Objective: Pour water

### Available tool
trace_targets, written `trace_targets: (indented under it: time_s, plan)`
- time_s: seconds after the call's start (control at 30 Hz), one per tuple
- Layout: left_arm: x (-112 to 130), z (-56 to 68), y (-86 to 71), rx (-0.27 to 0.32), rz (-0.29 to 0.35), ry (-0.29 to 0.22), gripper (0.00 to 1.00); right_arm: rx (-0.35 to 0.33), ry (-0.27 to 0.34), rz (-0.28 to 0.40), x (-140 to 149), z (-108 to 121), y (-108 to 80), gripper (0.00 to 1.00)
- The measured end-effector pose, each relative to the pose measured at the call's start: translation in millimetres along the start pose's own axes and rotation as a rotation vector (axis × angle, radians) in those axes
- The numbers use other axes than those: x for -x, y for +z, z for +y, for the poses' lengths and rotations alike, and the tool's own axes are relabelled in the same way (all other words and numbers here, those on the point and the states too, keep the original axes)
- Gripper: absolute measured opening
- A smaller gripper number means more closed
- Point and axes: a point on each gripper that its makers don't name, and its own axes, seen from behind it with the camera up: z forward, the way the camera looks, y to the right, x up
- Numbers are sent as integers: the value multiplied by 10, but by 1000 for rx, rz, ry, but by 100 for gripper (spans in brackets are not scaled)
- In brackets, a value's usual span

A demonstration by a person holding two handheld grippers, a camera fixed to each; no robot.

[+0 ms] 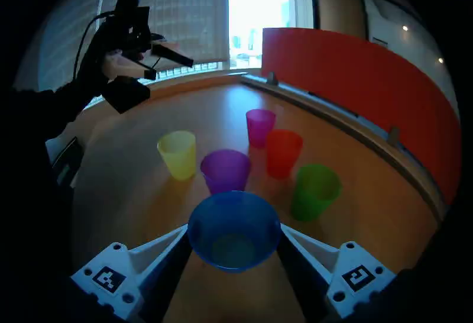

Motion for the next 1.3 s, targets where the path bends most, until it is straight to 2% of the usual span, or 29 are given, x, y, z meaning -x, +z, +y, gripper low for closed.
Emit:
trace_targets:
  time_s: [0.27,0.67,1.07,1.3]
  plan:
    - [-11,14,-10,-2,3,-5,99,38,9,77,-370,149,-253,91]
    - [-43,32,4,-3,7,-5,99,69,29,231,-954,259,-601,92]
    - [-75,25,43,-2,19,-11,100,88,13,363,-1440,302,-848,91]
    - [-76,6,43,-6,28,-18,99,91,17,441,-1619,292,-923,91]
